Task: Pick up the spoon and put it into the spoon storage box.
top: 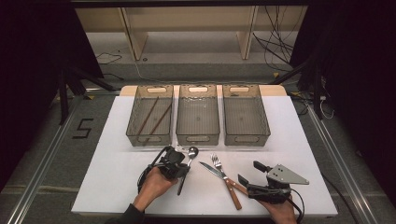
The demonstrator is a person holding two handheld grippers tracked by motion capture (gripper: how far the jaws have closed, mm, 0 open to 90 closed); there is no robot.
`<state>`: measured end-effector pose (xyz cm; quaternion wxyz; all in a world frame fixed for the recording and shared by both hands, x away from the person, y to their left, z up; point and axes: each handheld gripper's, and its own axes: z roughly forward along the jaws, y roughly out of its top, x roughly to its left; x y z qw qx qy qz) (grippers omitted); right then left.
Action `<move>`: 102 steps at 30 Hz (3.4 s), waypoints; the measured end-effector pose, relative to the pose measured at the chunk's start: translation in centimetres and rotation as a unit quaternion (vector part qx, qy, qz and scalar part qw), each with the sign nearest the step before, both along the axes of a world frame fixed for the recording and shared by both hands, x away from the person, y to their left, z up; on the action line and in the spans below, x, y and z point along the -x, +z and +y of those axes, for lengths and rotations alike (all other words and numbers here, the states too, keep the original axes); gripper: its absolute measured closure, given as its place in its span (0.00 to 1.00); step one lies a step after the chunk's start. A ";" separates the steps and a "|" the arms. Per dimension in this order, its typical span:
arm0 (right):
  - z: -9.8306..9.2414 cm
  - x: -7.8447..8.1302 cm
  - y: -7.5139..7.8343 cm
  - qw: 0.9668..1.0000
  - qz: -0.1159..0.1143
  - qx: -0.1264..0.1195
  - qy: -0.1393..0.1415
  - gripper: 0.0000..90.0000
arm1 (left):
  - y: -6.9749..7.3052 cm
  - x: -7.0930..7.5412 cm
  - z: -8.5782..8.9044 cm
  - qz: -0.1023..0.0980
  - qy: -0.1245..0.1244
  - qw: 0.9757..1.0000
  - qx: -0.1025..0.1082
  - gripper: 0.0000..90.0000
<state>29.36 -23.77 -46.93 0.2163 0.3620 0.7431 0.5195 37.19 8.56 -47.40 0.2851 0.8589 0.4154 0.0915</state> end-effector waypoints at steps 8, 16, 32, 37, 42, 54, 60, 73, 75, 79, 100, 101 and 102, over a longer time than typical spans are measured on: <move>0.0 0.0 0.0 1.000 0.000 -0.001 -0.001 0.27 | -0.3 0.2 -0.5 0.013 -0.010 1.000 -0.021 0.80; 0.0 0.0 0.0 1.000 -0.001 -0.001 -0.001 0.27 | -0.2 0.4 -1.0 -0.002 -0.004 0.999 -0.040 0.85; 0.0 0.0 0.1 1.000 -0.002 -0.001 -0.001 0.27 | 0.5 0.5 -1.0 -0.008 -0.002 0.999 -0.039 0.96; -0.1 0.0 0.1 1.000 -0.001 -0.001 -0.002 0.27 | 0.6 0.4 -0.7 -0.008 0.001 0.999 -0.036 0.98; -0.1 0.1 0.1 1.000 -0.002 -0.001 -0.002 0.27 | 0.6 0.6 -0.6 -0.017 0.006 0.999 -0.046 0.98; -0.2 0.1 0.1 1.000 -0.002 -0.004 -0.001 0.27 | 0.8 0.1 0.5 -0.015 0.018 0.999 -0.045 0.99; -0.2 0.1 0.1 1.000 -0.001 -0.004 -0.002 0.27 | 0.7 -0.1 0.7 -0.014 0.020 0.999 -0.038 0.99; -0.2 0.1 0.2 1.000 -0.001 -0.006 -0.002 0.27 | 0.9 -0.4 1.4 -0.016 0.025 0.999 -0.043 1.00; -0.2 0.0 0.2 1.000 -0.002 -0.006 -0.002 0.27 | 0.9 -0.4 1.4 -0.012 0.022 0.999 -0.041 1.00; -0.2 0.1 0.2 1.000 -0.002 -0.008 -0.002 0.27 | 0.9 -0.5 1.6 -0.013 0.023 0.999 -0.040 1.00; -0.3 0.1 0.2 1.000 0.000 -0.007 -0.001 0.27 | 2.0 -0.4 2.5 -0.020 0.015 0.999 -0.031 1.00; -0.2 0.1 0.2 1.000 0.000 -0.007 -0.002 0.27 | 2.1 -0.3 2.5 -0.018 0.017 0.999 -0.027 1.00; -0.3 0.1 0.2 1.000 0.000 -0.007 -0.001 0.27 | 2.1 -0.3 2.5 -0.018 0.014 0.999 -0.027 1.00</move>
